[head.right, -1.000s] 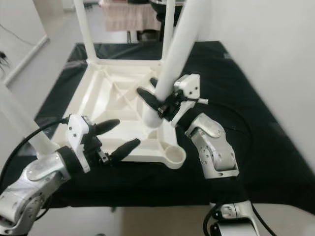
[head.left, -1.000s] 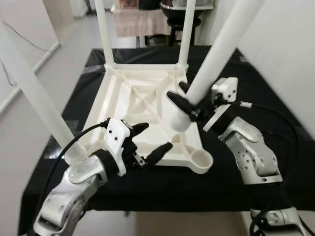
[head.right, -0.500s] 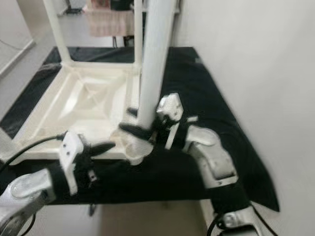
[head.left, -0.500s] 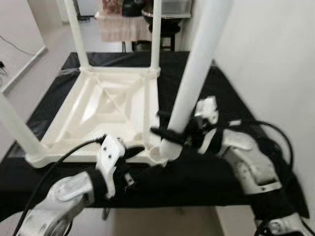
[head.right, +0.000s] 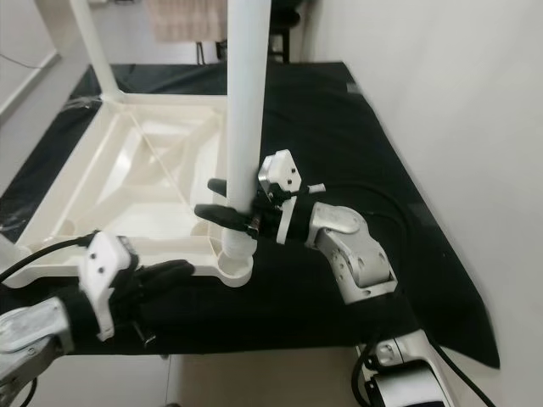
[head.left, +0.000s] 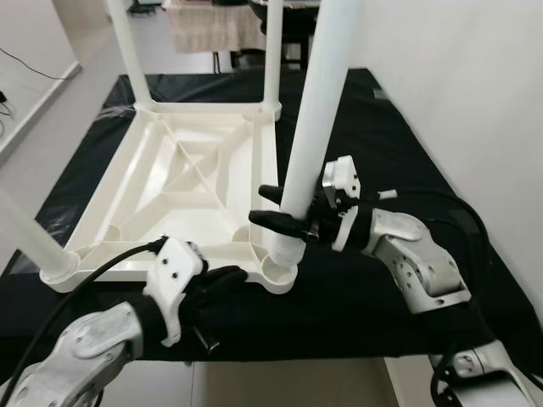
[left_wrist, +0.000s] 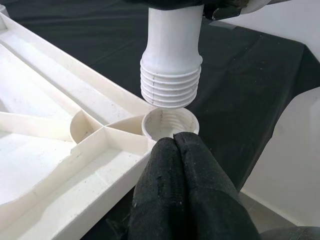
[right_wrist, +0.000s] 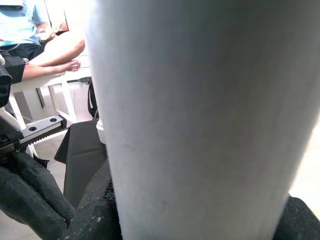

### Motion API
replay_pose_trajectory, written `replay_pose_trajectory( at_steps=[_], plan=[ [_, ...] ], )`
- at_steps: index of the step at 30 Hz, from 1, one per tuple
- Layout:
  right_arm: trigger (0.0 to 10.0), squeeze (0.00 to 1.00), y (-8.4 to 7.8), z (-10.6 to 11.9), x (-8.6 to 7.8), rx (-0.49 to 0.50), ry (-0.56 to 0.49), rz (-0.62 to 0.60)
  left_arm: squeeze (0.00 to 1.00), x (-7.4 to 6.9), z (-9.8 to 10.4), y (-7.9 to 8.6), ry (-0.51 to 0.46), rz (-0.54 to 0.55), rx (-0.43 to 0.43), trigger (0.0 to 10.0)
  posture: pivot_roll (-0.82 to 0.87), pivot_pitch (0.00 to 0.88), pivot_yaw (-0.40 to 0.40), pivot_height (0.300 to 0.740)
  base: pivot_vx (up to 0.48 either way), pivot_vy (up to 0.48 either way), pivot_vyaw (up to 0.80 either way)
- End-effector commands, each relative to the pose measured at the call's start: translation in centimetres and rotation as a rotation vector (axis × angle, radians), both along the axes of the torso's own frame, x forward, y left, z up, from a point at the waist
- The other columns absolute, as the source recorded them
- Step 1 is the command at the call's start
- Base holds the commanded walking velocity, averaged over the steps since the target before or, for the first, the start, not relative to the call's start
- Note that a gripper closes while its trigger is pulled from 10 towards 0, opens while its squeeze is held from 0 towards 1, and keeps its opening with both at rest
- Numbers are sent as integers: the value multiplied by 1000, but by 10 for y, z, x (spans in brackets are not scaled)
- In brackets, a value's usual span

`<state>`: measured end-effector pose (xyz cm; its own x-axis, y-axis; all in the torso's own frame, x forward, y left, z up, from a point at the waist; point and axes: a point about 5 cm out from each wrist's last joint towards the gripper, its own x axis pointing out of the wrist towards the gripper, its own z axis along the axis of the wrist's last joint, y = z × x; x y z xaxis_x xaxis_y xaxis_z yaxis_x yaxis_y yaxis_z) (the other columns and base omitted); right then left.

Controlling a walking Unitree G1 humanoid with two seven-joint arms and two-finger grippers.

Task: Building children table

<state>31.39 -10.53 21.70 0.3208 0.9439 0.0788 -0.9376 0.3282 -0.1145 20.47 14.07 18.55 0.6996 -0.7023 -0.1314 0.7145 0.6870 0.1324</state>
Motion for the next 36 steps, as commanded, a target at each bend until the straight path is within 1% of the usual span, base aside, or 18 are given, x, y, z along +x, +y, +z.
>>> replay_pose_trajectory(
  at_steps=[1,3,4,5,6,9,10,11,12,13,14,15,16,17,20,27,32,36],
  plan=[
    [10000,0,1,5,-1,14,-12,12,0,-4,1,-1,2,-3,16,0,80,169,-61,740,0,0,0],
    [10000,0,2,5,-4,28,-1,31,0,-3,3,-2,-9,6,9,0,78,175,-62,740,0,0,0],
    [10000,0,3,4,-9,43,12,57,0,-2,6,-3,-22,19,7,0,78,180,-62,740,0,0,0],
    [10000,0,3,4,-9,43,12,57,0,-2,6,-3,-22,19,7,0,78,180,-62,740,0,0,0],
    [10000,0,6,3,-15,48,21,92,0,-2,8,-2,-32,30,11,0,78,189,-60,740,0,0,0],
    [10000,0,7,2,-20,50,26,115,0,-1,9,-1,-38,37,15,0,78,191,-60,740,0,0,0],
    [10000,0,11,-1,-26,47,34,157,0,-1,10,0,-38,49,28,0,81,197,-58,740,0,0,0],
    [10000,0,17,-6,-32,26,37,195,0,-1,9,0,-37,52,45,10000,85,202,-54,740,0,0,0],
    [10000,0,17,-6,-32,26,37,195,0,-1,9,0,-37,52,45,10000,85,202,-54,740,0,0,0],
    [10000,0,22,-11,-35,9,40,218,0,-1,9,1,-36,57,56,10000,89,206,-50,740,0,0,0],
    [10000,0,22,-11,-35,9,40,218,0,-1,9,1,-36,57,56,10000,89,206,-50,740,0,0,0],
    [10000,0,26,-14,-36,-5,36,227,0,-1,9,1,-37,62,68,10000,90,209,-47,740,0,0,0],
    [10000,0,30,-15,-31,-23,18,197,0,-2,9,1,-39,63,81,10000,103,229,-35,740,0,0,0],
    [10000,0,34,-15,-25,-38,-4,160,0,-4,10,1,-42,64,94,10000,103,229,-35,740,0,0,0],
    [10000,0,36,-12,-22,-34,-7,146,0,-5,11,3,-47,67,111,10000,108,237,-34,740,0,0,0],
    [10000,0,32,-3,-12,-27,-16,108,0,-7,13,4,-40,83,120,10000,114,261,-34,740,0,0,0],
    [10000,0,26,-2,-8,-39,-22,106,0,-12,9,1,-14,68,141,10000,119,268,-43,740,0,417,0],
    [10000,0,23,-3,-8,-51,-22,116,0,-12,10,1,-25,69,144,10000,119,268,-45,740,0,431,0]
  ],
)
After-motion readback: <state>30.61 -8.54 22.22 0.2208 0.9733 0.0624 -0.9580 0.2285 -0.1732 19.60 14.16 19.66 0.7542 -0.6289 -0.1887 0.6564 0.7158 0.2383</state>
